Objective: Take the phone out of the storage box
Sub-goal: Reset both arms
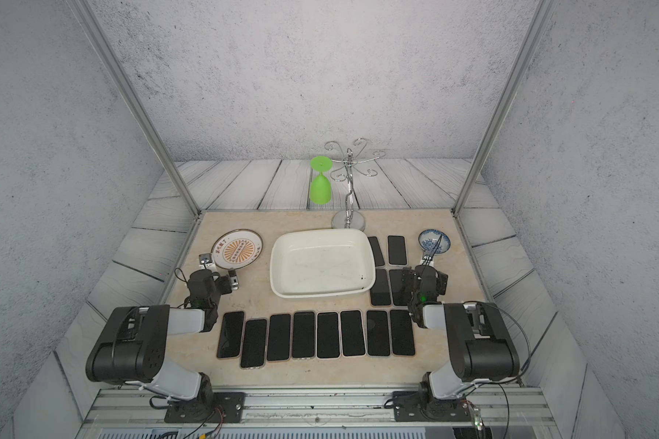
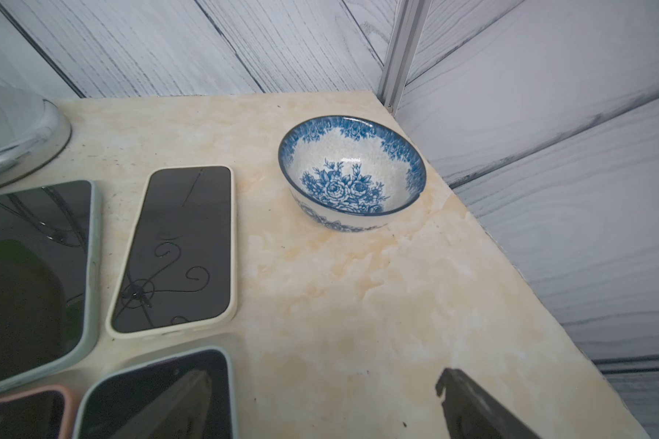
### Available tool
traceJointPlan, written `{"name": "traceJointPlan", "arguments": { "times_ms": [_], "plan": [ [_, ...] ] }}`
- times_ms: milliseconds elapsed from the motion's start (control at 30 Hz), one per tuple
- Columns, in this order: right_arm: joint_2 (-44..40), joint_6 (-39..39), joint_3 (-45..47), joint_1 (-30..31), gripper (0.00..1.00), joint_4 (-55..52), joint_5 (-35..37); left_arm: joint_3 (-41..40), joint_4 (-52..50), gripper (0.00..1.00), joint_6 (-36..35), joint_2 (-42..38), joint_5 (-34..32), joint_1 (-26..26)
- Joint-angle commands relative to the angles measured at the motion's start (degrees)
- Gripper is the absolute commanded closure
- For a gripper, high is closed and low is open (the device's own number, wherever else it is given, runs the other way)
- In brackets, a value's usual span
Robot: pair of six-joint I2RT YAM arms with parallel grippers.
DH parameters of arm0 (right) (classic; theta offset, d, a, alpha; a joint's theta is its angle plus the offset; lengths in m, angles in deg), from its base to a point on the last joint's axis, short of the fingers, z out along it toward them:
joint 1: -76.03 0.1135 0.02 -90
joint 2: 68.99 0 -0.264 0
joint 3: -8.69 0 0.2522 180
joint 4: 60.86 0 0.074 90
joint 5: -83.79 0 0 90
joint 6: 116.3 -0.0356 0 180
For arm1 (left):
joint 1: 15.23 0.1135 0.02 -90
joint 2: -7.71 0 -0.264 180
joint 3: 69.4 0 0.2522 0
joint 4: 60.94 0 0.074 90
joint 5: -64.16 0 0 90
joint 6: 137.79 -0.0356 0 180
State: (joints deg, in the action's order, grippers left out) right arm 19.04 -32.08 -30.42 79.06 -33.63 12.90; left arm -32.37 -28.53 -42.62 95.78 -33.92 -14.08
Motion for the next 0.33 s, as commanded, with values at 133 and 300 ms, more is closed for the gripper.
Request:
{"name": "traceJointPlan", "arguments": {
  "times_ms": [133,300],
  "plan": [
    [-0.50,-0.14,0.04,-0.14,0.01,1.58,-0.79,1.20,-0.30,0.02,-0.78,-0.63,0.46,-0.18],
    [-0.48,-0.16,-0.23,-0.20,0.01,1.26,-0.79,1.50,-1.27,0.02,-0.84,-0.92,0.49,-0.18]
  ]
}}
